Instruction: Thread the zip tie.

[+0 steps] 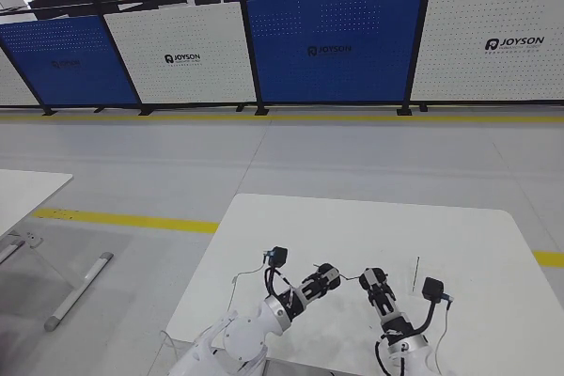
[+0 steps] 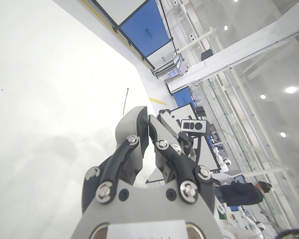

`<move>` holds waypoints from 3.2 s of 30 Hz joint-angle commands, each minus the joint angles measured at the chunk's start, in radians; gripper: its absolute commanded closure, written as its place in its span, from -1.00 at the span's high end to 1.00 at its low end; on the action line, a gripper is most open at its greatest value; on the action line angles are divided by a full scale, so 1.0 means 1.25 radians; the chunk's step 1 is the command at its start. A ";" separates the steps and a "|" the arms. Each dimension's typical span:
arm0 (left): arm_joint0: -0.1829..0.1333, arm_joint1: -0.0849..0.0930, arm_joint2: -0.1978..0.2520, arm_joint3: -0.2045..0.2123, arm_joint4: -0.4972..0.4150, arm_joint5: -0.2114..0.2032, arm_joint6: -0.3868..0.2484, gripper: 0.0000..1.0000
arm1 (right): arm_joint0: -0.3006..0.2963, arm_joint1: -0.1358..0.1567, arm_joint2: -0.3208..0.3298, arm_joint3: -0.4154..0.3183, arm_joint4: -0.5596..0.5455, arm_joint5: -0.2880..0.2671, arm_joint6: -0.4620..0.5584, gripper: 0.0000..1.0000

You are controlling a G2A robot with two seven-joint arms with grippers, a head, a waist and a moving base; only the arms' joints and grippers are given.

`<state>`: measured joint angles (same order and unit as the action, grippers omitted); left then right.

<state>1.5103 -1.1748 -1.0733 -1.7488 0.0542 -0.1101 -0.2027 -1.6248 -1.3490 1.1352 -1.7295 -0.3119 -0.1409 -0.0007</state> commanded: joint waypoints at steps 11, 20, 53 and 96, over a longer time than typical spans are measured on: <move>0.008 0.001 -0.012 -0.005 -0.054 -0.020 -0.012 -1.00 | 0.008 0.000 0.003 0.011 0.031 -0.023 0.019 -1.00; 0.009 0.001 -0.014 -0.007 -0.038 -0.011 0.000 -1.00 | 0.007 0.000 0.007 0.012 0.037 -0.030 0.014 -1.00; 0.015 0.000 -0.013 -0.013 -0.119 -0.066 -0.033 -1.00 | 0.021 -0.004 -0.005 0.025 0.077 -0.056 0.028 -1.00; 0.021 0.012 -0.012 -0.051 0.126 0.025 0.003 -0.76 | 0.018 -0.004 0.000 0.014 0.049 -0.014 0.015 -1.00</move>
<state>1.5359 -1.1599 -1.0879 -1.8130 0.2122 -0.0792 -0.1985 -1.6024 -1.3546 1.1359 -1.7121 -0.2500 -0.1586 0.0189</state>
